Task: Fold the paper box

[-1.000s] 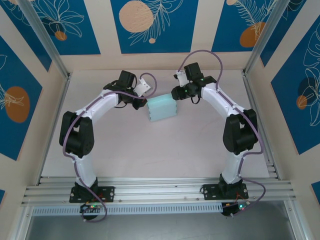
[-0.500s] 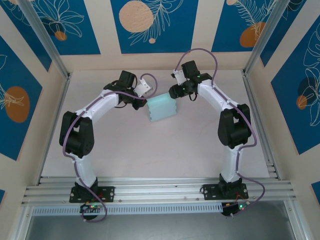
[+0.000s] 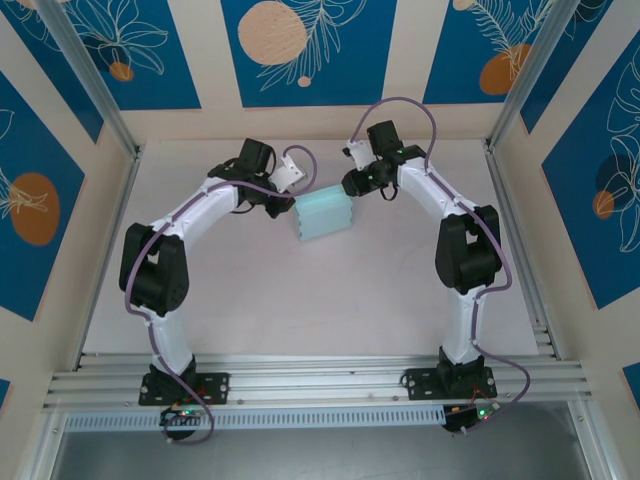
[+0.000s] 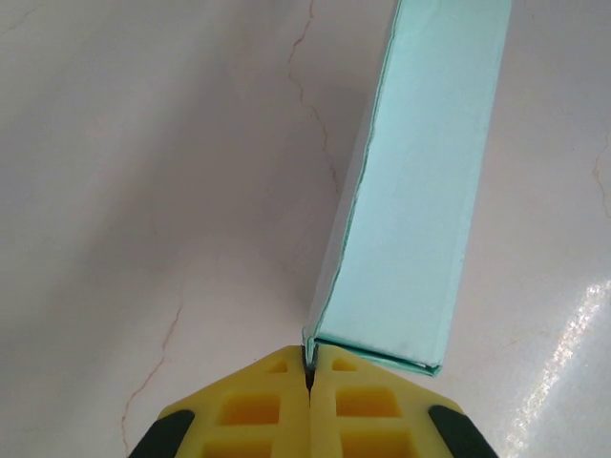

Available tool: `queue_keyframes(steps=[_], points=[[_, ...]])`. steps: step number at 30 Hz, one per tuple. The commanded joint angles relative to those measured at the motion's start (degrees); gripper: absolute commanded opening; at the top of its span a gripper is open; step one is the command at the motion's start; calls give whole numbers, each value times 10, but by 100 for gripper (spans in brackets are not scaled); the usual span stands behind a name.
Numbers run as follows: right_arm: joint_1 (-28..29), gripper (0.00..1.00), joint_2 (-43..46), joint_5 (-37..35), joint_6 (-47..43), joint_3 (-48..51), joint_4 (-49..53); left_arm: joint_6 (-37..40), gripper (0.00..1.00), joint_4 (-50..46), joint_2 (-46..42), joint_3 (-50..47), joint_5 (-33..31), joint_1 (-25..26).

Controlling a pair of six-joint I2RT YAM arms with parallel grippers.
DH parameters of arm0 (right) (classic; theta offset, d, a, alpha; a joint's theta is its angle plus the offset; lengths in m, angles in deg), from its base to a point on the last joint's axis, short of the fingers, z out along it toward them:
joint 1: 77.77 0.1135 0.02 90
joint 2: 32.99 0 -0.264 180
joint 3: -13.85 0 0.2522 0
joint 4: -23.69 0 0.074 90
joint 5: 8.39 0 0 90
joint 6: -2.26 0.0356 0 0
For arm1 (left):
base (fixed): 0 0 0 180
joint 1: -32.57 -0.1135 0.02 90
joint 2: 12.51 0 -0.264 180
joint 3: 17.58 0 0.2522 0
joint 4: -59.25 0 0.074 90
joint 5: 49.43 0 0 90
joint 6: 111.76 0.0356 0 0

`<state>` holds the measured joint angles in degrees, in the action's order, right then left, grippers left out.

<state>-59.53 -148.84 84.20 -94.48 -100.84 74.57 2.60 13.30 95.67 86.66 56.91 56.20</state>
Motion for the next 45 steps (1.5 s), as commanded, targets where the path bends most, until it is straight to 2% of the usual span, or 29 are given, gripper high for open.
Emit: queue_keyframes(steps=[1, 7, 11, 19, 23, 27, 30, 36, 45], points=[[-1, 25, -3, 0, 8, -11, 9, -10, 1, -21, 6, 23, -25, 8], [5, 17, 23, -34, 50, 13, 0, -71, 2, -16, 9, 22, -56, 8], [14, 17, 25, -43, 73, 25, -7, -106, 3, 5, 10, 14, -52, 9], [29, 5, 30, -84, 112, 34, -17, -156, 19, 17, 11, 8, -75, 11], [32, 3, 43, -85, 109, 43, -27, -151, 20, 8, 10, 5, -104, 10], [38, 3, 49, -87, 93, 47, -26, -140, 17, 0, 10, 19, -113, 10], [47, 3, 50, -107, 81, 45, -18, -135, 27, -4, 11, 36, -113, 9], [50, 3, 51, -110, 78, 46, -13, -119, 31, -32, 20, 67, -107, 2], [50, 3, 47, -108, 77, 39, -10, -107, 29, -57, 30, 82, -93, -21]])
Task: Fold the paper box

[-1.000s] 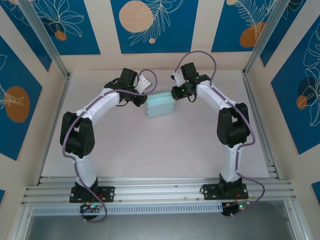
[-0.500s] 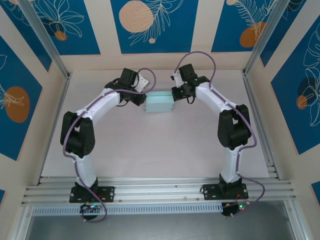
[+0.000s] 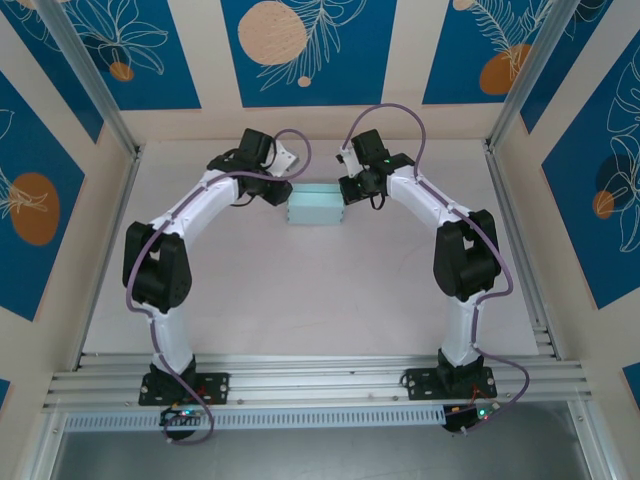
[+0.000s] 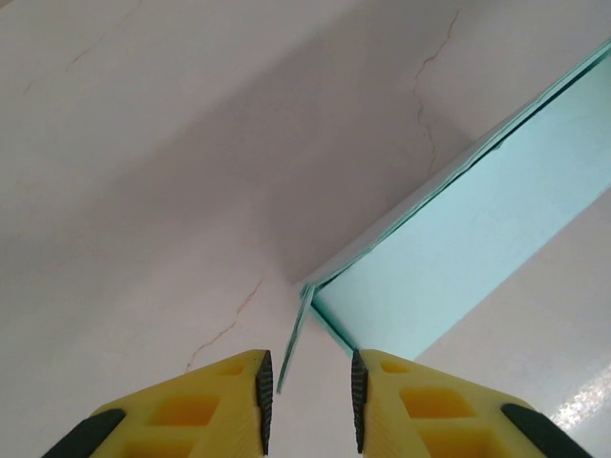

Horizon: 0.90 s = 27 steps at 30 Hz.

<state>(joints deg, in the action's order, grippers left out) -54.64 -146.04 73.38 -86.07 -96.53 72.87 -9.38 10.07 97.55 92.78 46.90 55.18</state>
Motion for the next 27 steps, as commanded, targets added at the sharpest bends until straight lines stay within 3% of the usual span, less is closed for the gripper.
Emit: queue_keyframes(steps=[1, 18, 24, 27], points=[[2, 3, 19, 0, -7, -5, 8, 15, 29, -26, 14, 23, 8, -12], [6, 3, 12, 3, -9, -18, 15, 28, 29, -38, 64, 88, 16, -13], [10, 3, 10, 5, 4, -29, 24, 18, 9, -44, 72, 105, 21, -14], [16, 4, 8, -3, 30, -42, 43, -13, 5, -41, 66, 97, 41, -13]])
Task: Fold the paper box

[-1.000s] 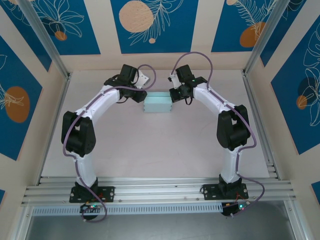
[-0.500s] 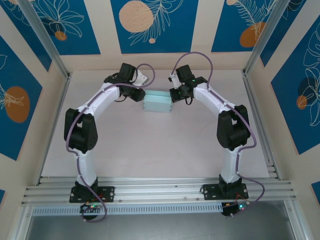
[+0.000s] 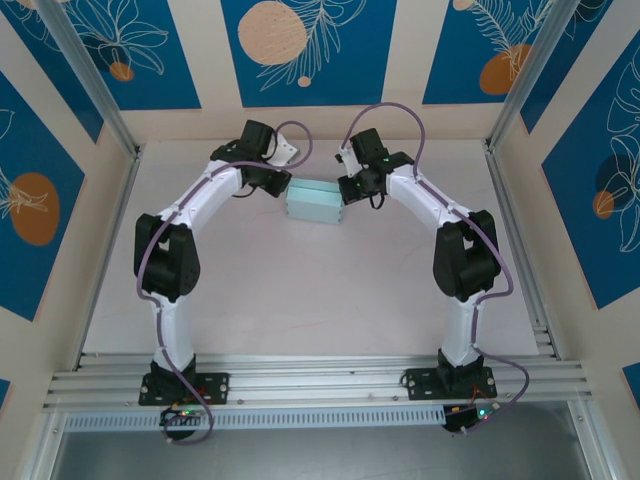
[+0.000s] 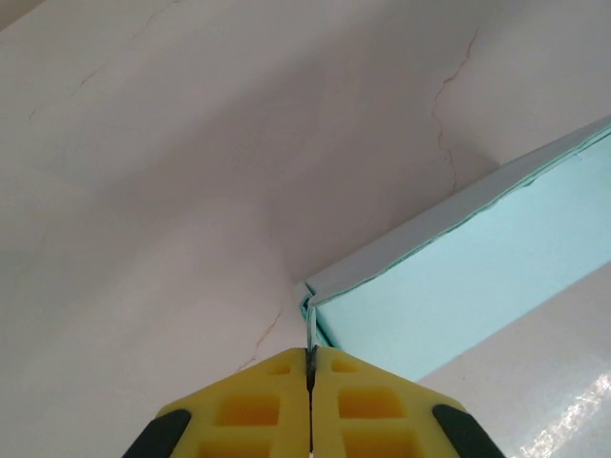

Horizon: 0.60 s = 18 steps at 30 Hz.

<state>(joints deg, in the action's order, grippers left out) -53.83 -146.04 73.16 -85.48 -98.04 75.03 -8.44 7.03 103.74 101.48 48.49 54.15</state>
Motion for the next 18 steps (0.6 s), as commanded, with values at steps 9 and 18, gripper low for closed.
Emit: queue_keyframes(steps=[9, 18], points=[[23, 9, 7, -38, 117, -15, 12, -133, 0, 75, -40, -82, 54, 1], [29, 12, 5, -37, 171, -15, 4, -146, 0, 107, -63, -126, 34, 6]])
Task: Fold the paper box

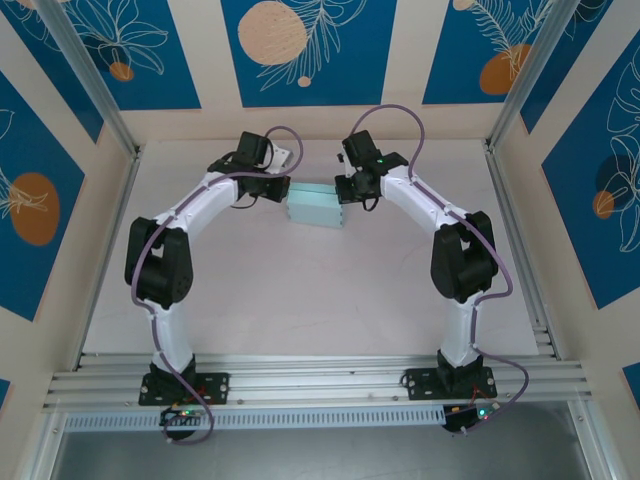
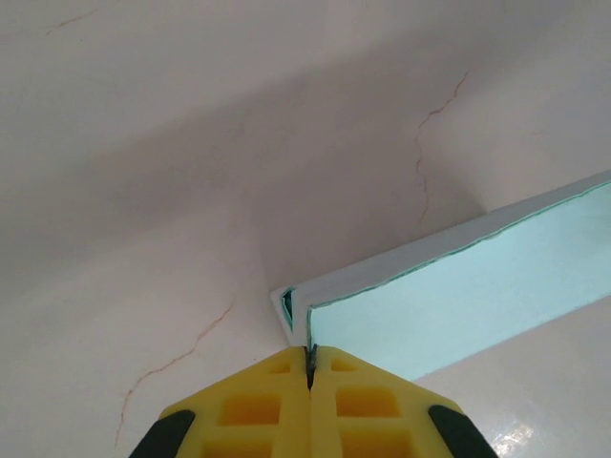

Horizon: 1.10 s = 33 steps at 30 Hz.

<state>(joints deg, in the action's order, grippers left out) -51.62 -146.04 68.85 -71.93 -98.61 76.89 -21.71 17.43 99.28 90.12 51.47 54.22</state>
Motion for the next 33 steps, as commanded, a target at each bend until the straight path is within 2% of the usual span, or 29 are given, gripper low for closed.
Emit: queue_keyframes(steps=[1, 5, 12, 18, 33], points=[[8, 12, 4, 6, 39, -10, -15, -13, 0, 3, -18, -12, 3, 5], [10, 5, -3, 2, 55, -18, -11, -11, 0, 4, -21, -13, 0, 8], [9, 5, -17, 0, 82, -45, 11, -2, 0, -1, -29, -15, -26, 18], [7, 5, -26, 27, 101, -66, 20, 9, 0, -12, -30, -15, -48, 23], [16, 6, -50, 23, 124, -79, 21, -8, 0, 1, -32, -16, -32, 32]])
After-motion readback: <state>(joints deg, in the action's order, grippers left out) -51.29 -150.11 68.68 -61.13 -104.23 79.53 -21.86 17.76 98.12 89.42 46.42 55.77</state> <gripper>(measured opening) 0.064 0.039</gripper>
